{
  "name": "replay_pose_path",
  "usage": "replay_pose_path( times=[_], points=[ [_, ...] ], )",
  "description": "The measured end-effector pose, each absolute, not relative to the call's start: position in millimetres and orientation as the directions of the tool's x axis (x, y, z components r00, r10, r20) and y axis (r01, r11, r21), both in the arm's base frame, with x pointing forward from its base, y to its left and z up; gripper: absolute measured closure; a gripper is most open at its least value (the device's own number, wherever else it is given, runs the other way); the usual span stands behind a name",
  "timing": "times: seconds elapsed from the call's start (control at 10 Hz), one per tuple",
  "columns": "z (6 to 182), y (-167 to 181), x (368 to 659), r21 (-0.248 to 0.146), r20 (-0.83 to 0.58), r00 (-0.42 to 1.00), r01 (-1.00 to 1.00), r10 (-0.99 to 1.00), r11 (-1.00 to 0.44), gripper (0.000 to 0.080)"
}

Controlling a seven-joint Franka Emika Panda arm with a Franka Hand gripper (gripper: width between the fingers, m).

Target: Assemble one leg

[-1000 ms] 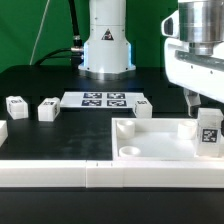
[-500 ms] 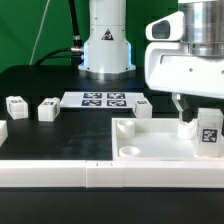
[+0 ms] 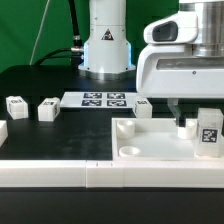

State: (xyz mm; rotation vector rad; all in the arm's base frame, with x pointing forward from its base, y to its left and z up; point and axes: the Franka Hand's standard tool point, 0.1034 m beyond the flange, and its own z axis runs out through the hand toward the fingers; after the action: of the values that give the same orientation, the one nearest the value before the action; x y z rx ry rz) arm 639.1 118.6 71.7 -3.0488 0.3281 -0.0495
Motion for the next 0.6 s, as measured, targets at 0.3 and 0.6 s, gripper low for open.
replay_pose_path(
  times=[0.3, 0.6],
  points=[
    [71.7, 118.3, 639.1, -0.078, 0.024, 0.975, -0.218, -0.220, -0.973, 0.0435],
    [71.8, 117.4, 639.4, -0.078, 0.022, 0.967, -0.251, -0.253, -0.965, 0.0509]
  ],
)
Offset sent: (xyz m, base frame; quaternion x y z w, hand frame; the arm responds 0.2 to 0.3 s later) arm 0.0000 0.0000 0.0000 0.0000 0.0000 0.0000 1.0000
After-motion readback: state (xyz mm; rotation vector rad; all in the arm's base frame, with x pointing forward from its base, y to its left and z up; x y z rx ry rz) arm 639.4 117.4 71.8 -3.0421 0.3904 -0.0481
